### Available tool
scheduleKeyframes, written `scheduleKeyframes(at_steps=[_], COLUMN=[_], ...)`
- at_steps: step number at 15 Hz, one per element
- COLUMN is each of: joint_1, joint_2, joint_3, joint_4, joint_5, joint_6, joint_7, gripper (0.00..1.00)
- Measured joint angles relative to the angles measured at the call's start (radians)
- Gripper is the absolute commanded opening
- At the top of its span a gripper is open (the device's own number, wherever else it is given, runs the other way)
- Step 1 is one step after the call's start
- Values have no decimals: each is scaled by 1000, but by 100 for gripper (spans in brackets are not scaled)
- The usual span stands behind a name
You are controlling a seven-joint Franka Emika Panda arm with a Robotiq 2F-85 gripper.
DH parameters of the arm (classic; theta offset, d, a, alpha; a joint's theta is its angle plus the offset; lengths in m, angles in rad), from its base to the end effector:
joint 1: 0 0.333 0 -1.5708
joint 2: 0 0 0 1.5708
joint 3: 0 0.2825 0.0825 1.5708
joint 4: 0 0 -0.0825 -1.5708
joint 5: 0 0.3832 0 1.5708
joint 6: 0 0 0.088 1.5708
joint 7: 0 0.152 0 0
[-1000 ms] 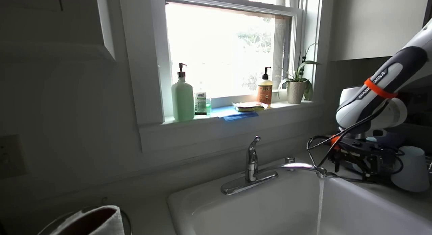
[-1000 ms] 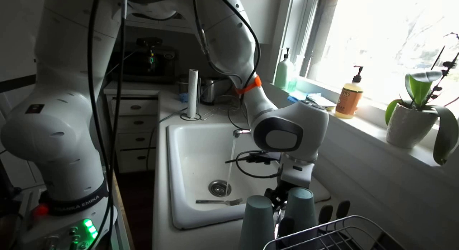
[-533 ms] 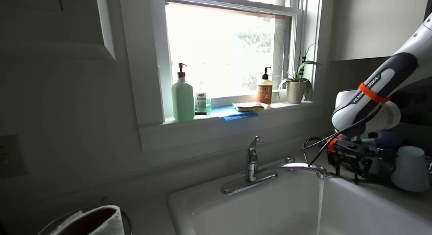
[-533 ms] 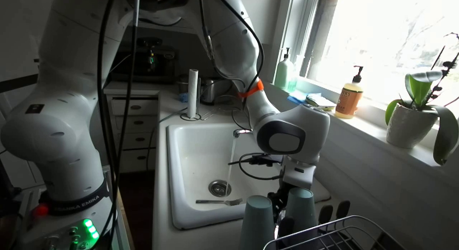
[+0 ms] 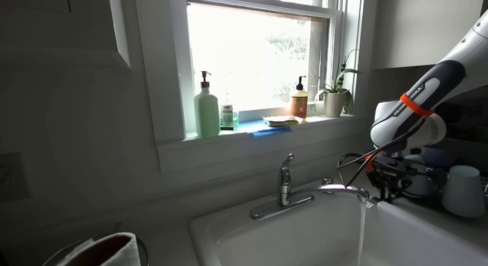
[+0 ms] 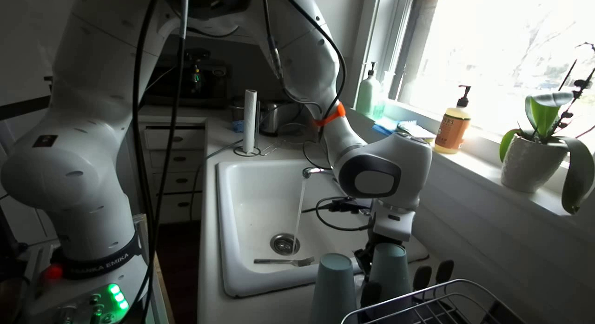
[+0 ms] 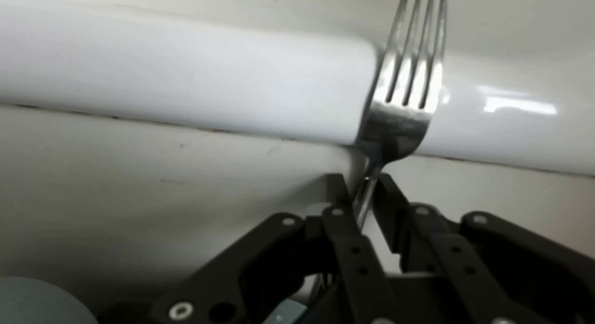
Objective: Turn the faucet on then rinse the fork under it
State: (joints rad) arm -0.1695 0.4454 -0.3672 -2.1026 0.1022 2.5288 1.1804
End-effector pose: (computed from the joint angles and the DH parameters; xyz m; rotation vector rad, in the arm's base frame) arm 0.4851 -0.2992 0.1442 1.9384 -2.3609 0.0682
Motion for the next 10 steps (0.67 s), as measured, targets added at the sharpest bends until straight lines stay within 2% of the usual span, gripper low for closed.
scheduleKeyframes(at_steps=[1, 4, 10], joint_1=[-1, -3, -15], joint_2=[1, 1, 5], joint_3=[0, 1, 12], joint_4=[0, 3, 15], joint_5=[0, 3, 6], joint_6=[-4, -6, -15], joint_7=[0, 0, -13], gripper=[11, 0, 3])
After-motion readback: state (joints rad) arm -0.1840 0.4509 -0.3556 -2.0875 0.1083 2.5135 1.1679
